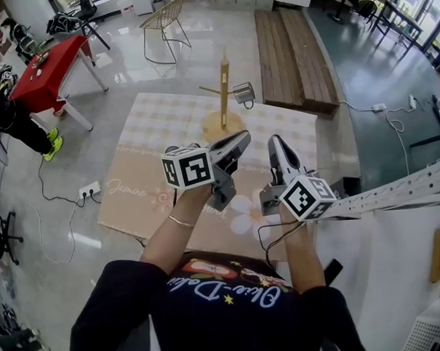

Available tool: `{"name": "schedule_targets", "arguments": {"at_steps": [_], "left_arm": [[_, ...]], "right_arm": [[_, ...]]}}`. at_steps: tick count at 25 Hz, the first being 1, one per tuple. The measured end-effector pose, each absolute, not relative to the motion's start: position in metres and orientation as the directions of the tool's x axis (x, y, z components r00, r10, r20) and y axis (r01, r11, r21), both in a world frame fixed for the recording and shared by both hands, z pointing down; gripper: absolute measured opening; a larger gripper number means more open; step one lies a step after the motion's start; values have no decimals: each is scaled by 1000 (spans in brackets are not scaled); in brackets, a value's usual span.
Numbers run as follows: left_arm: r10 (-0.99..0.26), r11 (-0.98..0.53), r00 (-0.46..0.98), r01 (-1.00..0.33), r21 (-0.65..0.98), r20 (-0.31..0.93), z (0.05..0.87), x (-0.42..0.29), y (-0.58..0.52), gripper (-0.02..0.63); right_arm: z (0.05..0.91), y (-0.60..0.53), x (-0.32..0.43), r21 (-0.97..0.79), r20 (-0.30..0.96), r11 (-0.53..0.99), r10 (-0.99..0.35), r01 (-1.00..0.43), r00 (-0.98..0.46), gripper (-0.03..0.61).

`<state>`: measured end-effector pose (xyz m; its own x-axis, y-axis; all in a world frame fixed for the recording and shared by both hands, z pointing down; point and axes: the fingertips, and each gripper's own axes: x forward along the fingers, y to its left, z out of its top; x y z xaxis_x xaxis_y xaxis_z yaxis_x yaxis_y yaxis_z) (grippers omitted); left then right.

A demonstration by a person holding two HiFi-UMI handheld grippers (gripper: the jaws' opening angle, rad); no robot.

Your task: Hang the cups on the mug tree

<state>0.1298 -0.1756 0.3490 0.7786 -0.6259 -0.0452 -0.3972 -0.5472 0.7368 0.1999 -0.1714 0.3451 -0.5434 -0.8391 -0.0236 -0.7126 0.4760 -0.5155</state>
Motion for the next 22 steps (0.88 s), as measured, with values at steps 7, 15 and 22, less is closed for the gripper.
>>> {"name": "schedule_targets", "arguments": {"at_steps": [7,15,22], "left_arm": [[-618,-536,786,-400,744,-23,360,149,-162,8],[-599,-536,801,-407,740,7,370,173,-140,8],[-583,-532,812,-414,739,34,380,177,-125,8]], "right_arm": [[352,-158,214,-529,-18,470,-839,-707,-545,11],[361,-142,232,-542,-6,453,-844,-708,-536,11],[369,-134,231,-558,-9,463,-833,-688,-553,11]]}}
